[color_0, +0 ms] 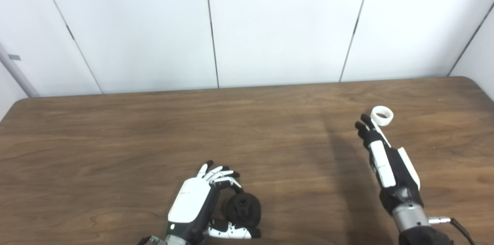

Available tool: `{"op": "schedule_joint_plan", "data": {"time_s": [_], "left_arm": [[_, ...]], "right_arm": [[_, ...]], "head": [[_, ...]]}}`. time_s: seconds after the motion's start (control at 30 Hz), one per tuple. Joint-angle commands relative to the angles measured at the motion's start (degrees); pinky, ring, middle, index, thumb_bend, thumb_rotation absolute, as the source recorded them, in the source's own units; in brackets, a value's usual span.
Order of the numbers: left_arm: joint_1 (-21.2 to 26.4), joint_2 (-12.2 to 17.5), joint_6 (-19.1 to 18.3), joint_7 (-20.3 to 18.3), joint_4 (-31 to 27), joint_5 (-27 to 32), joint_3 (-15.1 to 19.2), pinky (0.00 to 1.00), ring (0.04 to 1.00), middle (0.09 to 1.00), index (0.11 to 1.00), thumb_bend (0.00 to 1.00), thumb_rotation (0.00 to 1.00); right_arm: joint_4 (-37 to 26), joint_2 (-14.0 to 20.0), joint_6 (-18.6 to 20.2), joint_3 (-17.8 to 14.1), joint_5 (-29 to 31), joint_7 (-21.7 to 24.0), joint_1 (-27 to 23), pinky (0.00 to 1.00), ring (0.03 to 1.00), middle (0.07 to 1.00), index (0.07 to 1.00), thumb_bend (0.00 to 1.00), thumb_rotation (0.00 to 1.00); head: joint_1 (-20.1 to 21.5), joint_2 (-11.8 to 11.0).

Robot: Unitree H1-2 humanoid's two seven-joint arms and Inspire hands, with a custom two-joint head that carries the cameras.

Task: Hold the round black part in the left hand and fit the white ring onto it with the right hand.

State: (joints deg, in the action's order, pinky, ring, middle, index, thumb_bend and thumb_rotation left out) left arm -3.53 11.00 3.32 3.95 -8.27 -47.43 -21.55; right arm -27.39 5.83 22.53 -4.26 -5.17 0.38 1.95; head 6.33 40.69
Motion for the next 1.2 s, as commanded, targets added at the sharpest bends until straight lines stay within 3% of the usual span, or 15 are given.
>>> {"op": "schedule_joint_plan", "data": {"time_s": [0.0,0.07,0.17,0.27,0.37,0.43,0.5,0.63,0.8,1.17], "left_arm": [[-0.7,0.4,1.4,1.5,2.0,-0.8,-0.2,1.00,0.873,0.787,0.483,0.52,0.05],[-0.7,0.5,1.6,1.6,2.1,-1.0,-0.2,1.00,0.873,0.787,0.483,0.52,0.06],[-0.6,0.6,1.7,1.5,2.3,-1.0,-0.1,1.00,0.873,0.788,0.483,0.52,0.05],[-0.5,0.6,1.8,1.6,2.6,-1.1,0.0,1.00,0.874,0.789,0.484,0.52,0.06],[-0.4,0.5,1.9,1.6,3.1,-1.1,0.1,1.00,0.877,0.791,0.483,0.52,0.06],[-0.3,0.6,1.9,1.4,3.1,-1.1,0.2,1.00,0.877,0.791,0.483,0.52,0.06],[-0.3,0.8,2.0,1.2,3.0,-0.9,0.4,1.00,0.878,0.790,0.483,0.52,0.06],[-0.3,1.0,2.4,1.2,3.0,-0.3,0.6,1.00,0.875,0.789,0.484,0.52,0.05],[-0.5,1.1,2.5,0.9,2.6,-0.1,1.0,1.00,0.873,0.786,0.484,0.52,0.05],[-0.8,1.2,3.0,0.4,2.4,0.7,1.5,1.00,0.876,0.785,0.483,0.52,0.05]], "right_arm": [[-2.2,1.7,-0.6,-1.0,0.0,0.1,-2.2,1.00,0.968,0.940,0.950,0.56,1.00],[-2.2,2.6,-0.2,-1.6,0.2,0.3,-3.2,1.00,0.977,0.951,0.957,0.54,0.99],[-1.8,4.8,0.6,-2.2,-1.8,-0.1,-5.6,1.00,0.981,0.972,0.962,0.50,0.86],[-0.9,7.7,2.0,-1.7,-7.3,-1.0,-8.1,0.94,0.946,0.948,0.931,0.53,0.79],[0.5,9.2,3.2,-2.3,-9.1,-1.1,-10.6,0.92,0.944,0.941,0.897,0.57,0.65],[1.8,11.0,3.8,-2.0,-11.8,-0.9,-12.4,0.77,0.864,0.893,0.865,0.62,0.50],[3.5,13.3,4.2,-1.4,-15.5,-0.4,-14.2,0.83,0.900,0.910,0.820,0.68,0.43],[8.4,17.2,4.3,-0.1,-21.4,1.2,-17.8,0.86,0.928,0.945,0.749,0.77,0.31],[16.4,21.3,4.3,1.5,-25.5,3.8,-22.9,0.99,0.998,0.993,0.718,0.87,0.23],[29.4,27.8,4.4,5.7,-33.3,13.9,-30.7,1.00,1.000,1.000,0.741,0.95,0.24]], "head": [[0.0,0.0],[0.0,0.0],[1.0,-0.1],[1.0,-0.1],[2.8,-0.5],[3.4,-0.5],[4.3,-0.6],[5.3,-0.6],[6.6,-0.6],[7.3,-0.6]]}}
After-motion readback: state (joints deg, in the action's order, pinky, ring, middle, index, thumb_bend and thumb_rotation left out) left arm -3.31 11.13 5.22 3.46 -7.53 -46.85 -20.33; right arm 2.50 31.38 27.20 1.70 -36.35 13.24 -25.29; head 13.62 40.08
